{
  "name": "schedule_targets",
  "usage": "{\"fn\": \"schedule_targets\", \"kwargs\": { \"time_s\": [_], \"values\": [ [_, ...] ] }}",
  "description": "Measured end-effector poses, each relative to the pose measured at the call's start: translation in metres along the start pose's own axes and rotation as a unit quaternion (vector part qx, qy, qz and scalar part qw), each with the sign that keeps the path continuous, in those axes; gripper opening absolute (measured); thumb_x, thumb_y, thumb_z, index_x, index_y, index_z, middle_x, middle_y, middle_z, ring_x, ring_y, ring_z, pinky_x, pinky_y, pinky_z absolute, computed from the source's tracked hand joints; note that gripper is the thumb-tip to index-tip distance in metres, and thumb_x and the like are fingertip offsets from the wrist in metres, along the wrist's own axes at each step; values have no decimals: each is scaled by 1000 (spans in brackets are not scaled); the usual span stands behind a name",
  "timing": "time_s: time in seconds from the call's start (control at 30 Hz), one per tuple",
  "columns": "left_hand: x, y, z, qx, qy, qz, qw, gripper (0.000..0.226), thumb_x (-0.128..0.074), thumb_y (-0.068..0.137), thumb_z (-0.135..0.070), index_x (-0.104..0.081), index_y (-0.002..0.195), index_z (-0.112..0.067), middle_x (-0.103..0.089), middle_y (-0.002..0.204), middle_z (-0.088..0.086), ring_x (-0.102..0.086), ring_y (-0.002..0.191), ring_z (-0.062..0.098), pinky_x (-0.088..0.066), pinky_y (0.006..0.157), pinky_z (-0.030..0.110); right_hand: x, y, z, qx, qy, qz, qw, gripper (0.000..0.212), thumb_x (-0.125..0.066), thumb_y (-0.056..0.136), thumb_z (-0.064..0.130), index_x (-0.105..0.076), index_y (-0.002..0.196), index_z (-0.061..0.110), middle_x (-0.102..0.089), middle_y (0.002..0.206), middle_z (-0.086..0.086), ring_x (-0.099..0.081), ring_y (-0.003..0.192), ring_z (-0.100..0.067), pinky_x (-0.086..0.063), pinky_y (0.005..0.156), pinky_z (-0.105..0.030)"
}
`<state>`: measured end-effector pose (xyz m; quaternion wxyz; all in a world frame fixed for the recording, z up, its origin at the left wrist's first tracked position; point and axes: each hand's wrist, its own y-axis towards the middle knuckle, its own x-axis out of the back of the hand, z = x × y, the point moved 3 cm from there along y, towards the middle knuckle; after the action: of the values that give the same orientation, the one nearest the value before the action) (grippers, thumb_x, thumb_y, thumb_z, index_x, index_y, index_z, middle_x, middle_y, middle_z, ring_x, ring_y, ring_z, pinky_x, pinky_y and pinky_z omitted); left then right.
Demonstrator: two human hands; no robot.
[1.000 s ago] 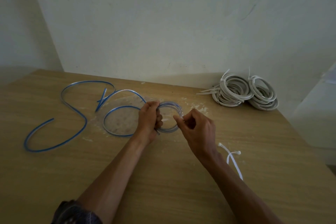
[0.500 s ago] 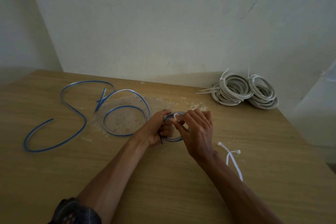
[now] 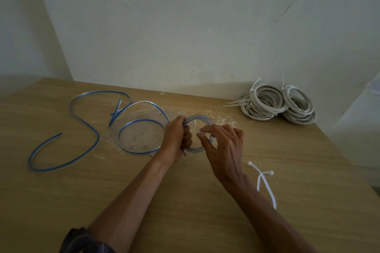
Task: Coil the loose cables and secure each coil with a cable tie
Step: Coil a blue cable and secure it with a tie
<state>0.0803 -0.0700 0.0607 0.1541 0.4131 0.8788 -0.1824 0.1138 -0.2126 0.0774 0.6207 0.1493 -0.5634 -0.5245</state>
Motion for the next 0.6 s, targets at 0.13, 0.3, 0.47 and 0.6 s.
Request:
{"fn": "schedule_targets", "kwargs": {
  "time_s": [0.13,0.3,0.47,0.6],
  "values": [
    [3,-4,-4,-187,121,-30,974,22,-42,104,-15,-43,83,-13,-36,51,-6,-29,41,9,-28,40,25,0,0,-4,-132,75,36,988,23,-77,80,15,-66,87,34,-70,83,18,-60,81,-4,-46,85,-46],
    [3,-5,-2,-218,132,-43,966,19,-45,106,-18,-46,87,-13,-39,50,-7,-31,41,9,-29,42,26,3,0,-4,-220,216,68,949,12,-82,82,24,-70,81,26,-72,81,15,-65,79,-4,-55,73,-28],
    [-2,1,3,-83,54,-2,995,37,-37,107,-15,-35,70,-19,-25,50,-6,-20,39,10,-22,40,23,0,-3,-4,-365,368,22,855,10,-82,84,18,-72,88,17,-76,86,3,-71,85,-12,-55,74,-23],
    [-4,3,6,43,10,94,995,43,-32,107,-24,-41,66,-18,-17,51,-5,-14,40,9,-16,38,24,-2,-5,-5,-403,418,31,814,14,-79,85,16,-71,95,10,-78,92,-4,-74,92,-14,-57,77,-22]
  ]
}}
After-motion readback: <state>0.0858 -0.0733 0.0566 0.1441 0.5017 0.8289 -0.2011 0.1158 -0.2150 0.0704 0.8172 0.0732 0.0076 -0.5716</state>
